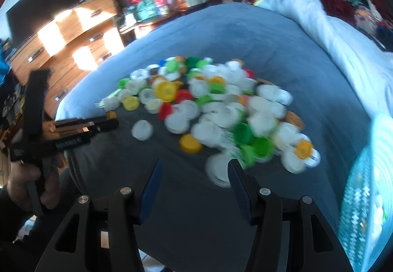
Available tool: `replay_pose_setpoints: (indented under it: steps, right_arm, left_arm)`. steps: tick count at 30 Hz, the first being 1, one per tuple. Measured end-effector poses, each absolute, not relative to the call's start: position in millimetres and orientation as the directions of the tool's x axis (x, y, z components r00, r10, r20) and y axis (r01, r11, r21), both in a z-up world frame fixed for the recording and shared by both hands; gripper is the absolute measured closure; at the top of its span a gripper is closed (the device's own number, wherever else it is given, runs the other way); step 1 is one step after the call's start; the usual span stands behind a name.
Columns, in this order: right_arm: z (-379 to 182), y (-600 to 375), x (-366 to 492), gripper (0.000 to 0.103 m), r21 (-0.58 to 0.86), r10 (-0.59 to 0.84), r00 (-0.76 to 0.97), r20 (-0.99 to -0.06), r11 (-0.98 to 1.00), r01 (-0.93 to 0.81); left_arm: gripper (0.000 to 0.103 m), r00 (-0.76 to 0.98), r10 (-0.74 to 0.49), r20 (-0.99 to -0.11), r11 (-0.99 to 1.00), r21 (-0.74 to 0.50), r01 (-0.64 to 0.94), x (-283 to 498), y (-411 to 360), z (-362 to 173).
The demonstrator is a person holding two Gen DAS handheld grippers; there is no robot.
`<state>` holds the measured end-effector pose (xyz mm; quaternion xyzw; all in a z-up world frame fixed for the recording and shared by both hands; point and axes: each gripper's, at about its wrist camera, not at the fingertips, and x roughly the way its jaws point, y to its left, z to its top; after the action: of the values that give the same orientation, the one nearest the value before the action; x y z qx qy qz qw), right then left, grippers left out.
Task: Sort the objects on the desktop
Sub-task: 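Grasp an orange cap with the left gripper while the right gripper grasps a white cap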
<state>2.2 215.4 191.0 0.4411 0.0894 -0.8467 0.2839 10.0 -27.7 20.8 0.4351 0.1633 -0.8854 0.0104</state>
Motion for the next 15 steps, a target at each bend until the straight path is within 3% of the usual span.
replay_pose_setpoints:
  steps: [5, 11, 12, 15]
  right_arm:
    - [171, 161, -9, 0.043, 0.155, -0.512, -0.373, -0.774, -0.723, 0.673]
    - [144, 127, -34, 0.047, 0.124, -0.48, -0.36, -0.8, -0.72, 0.683]
    - [140, 121, -35, 0.049, 0.117, -0.476, -0.353, -0.806, -0.712, 0.692]
    - [125, 112, -39, 0.068, 0.085, -0.436, -0.345, -0.831, -0.713, 0.696]
  left_arm:
    - [0.078, -0.636, 0.103, -0.765, -0.94, -0.284, 0.189, 14, -47, 32]
    - [0.078, -0.608, 0.123, -0.784, -0.931, -0.303, 0.202, 13, -52, 19]
    - [0.078, -0.605, 0.128, -0.786, -0.93, -0.306, 0.201, 13, -52, 18]
    - [0.078, -0.602, 0.128, -0.788, -0.932, -0.303, 0.197, 13, -50, 17]
